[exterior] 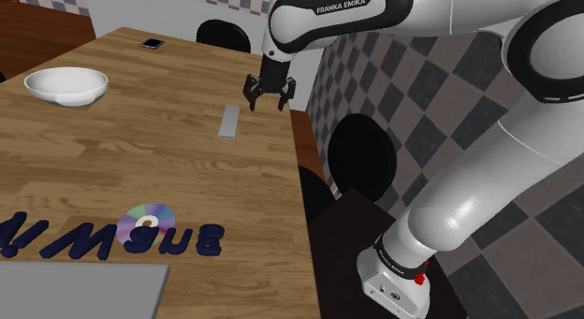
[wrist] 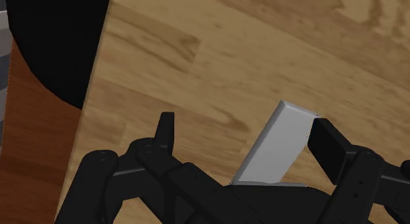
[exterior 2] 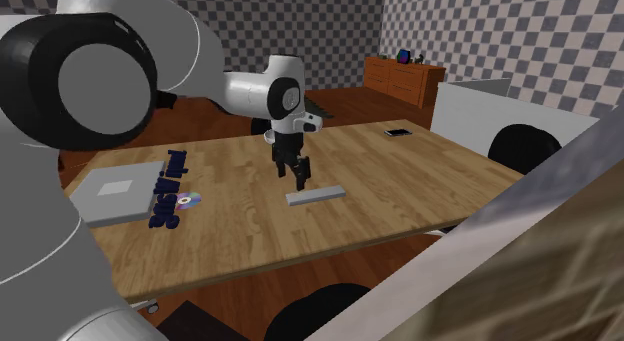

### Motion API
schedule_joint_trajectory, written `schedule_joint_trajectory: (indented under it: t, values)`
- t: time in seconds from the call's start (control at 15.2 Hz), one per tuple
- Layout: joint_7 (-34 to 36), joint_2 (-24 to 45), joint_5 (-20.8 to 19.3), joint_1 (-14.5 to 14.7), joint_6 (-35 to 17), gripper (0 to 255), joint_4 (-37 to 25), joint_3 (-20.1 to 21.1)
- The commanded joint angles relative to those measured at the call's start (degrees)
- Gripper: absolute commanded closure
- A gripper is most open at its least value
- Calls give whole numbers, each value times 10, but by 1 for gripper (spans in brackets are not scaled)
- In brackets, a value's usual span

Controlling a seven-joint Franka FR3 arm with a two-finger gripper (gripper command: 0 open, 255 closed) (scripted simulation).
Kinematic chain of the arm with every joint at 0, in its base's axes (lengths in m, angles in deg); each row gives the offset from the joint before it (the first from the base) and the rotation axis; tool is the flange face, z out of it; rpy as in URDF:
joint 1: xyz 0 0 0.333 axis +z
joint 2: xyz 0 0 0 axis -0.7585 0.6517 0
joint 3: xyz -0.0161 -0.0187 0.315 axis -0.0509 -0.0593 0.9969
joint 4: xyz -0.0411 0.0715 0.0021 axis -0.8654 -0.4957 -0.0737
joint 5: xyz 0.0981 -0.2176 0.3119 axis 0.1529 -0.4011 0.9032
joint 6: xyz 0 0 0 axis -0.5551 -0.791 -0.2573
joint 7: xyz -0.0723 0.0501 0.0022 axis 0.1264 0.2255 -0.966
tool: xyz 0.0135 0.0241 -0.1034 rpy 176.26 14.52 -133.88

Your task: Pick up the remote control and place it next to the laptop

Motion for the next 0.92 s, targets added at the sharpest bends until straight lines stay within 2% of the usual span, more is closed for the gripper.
schedule_joint_trajectory:
  t: [0.0, 0.4, 0.79, 0.86]
  values:
    - [21, 49, -11, -1, -7, 0, -39, 3]
    - [80, 191, -43, 7, -11, 0, -168, 1]
    - [125, 341, -66, 23, 16, 0, -336, -13]
    - [126, 349, -67, 24, 18, 0, -346, -14]
